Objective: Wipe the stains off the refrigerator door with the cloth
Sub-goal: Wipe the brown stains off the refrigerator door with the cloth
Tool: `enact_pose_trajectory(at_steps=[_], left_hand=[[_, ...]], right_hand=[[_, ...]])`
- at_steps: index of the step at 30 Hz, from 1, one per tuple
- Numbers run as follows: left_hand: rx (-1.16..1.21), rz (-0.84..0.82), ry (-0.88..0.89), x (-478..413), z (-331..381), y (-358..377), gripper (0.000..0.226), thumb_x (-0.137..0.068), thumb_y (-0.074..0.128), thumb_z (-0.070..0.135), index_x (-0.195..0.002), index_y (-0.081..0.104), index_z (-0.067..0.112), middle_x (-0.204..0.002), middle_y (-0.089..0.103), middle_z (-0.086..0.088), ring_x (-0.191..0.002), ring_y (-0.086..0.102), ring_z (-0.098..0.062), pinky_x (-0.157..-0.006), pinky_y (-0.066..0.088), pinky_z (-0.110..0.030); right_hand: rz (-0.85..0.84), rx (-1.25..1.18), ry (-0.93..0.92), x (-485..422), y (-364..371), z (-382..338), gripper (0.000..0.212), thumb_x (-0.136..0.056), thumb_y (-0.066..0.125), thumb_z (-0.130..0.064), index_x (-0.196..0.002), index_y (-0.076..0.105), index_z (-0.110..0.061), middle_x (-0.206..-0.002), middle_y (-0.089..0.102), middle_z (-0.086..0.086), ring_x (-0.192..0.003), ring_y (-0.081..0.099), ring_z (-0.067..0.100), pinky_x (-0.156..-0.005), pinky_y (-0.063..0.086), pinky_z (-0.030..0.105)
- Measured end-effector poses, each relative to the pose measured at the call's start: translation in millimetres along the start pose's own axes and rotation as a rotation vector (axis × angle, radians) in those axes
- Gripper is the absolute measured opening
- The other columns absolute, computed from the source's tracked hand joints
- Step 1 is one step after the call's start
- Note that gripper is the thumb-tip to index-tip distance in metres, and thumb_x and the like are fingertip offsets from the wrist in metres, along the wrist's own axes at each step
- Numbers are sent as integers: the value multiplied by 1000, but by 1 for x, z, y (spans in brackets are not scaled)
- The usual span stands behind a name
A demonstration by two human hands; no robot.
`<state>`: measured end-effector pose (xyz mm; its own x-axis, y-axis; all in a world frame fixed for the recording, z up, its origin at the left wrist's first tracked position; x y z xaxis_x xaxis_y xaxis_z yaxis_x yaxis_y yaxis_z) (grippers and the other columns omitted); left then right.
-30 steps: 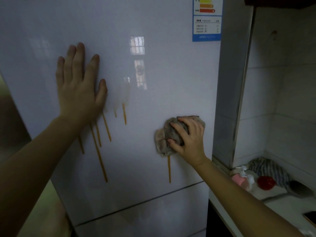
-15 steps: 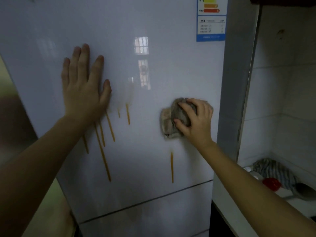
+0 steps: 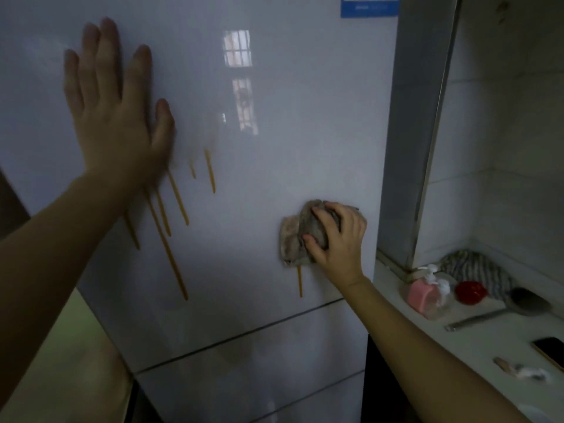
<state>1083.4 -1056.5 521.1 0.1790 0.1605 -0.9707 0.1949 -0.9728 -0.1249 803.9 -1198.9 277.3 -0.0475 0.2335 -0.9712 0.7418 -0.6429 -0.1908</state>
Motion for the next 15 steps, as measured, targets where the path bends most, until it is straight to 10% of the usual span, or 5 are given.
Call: enact_pose_trajectory(at_steps=[8, 15], left_hand=[[7, -8, -31, -1, 0, 0, 57, -101, 37, 41, -151, 33, 16, -166, 18, -15, -155, 13, -33, -126, -3, -41], [8, -25, -38, 0, 0, -3, 58, -101, 35, 43, -153, 31, 17, -167, 16, -13, -156, 12, -32, -124, -7, -36]], right_hand=[[141, 37, -6, -122, -23, 15, 52, -93, 57, -50, -133, 64, -18, -131, 58, 12, -120, 55, 31, -102, 39, 56], [18, -4, 45, 0, -9, 14, 53, -94, 56, -49, -139, 54, -21, -138, 48, 10, -125, 49, 33, -105, 38, 55]])
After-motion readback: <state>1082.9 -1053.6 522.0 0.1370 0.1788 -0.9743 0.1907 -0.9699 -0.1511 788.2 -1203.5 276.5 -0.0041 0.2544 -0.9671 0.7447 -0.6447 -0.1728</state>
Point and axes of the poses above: each hand's wrist, its own x-axis away from the middle knuckle, its own y-axis out of the palm, z = x × y, the point moved 1 cm from there along -x, towards the middle knuckle
